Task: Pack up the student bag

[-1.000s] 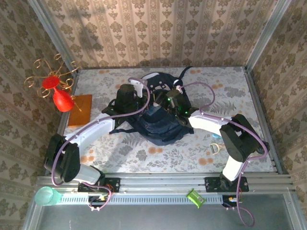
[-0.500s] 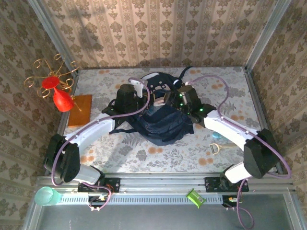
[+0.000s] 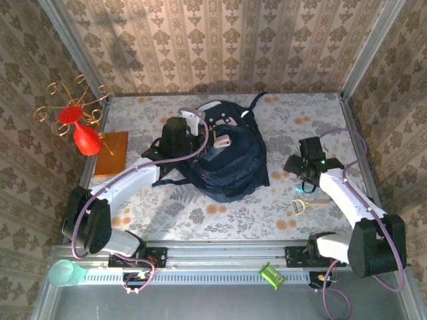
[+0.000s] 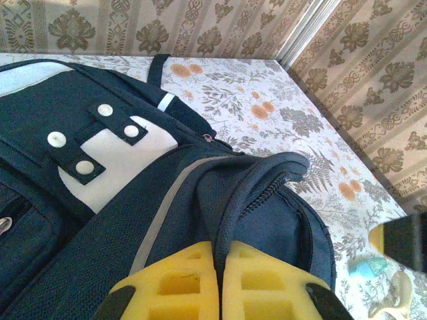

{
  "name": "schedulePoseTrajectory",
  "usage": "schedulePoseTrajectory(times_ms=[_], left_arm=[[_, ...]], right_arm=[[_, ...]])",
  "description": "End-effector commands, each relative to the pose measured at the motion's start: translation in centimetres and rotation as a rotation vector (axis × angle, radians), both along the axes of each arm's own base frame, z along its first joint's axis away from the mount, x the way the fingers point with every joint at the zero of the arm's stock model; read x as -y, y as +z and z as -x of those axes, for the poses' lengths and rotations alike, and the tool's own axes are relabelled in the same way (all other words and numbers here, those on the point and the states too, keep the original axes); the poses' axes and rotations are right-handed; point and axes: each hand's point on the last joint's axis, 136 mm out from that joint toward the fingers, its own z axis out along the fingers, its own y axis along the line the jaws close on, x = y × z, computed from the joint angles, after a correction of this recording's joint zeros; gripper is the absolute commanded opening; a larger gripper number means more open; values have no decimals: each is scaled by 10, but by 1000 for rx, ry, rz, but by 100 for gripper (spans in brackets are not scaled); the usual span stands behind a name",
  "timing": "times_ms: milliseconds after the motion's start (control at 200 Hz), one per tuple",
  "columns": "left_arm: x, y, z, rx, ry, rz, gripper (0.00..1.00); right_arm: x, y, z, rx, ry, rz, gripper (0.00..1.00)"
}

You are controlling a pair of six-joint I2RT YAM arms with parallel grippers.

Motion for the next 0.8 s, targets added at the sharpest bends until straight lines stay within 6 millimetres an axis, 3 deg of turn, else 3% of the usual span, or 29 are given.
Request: schedulePoseTrajectory(times_ms=[0,200,795], left_arm=[[-2,28,-8,80,11,65,0],[-5,26,-8,80,18,68,0],[-5,23,-9,77,19,64,0]], right_arm=[[2,-20,14,-72,-15,-61,88],[10,-47,29,-137,-69,-96,87],[15,-56,-7,-51,-105,-137,82]])
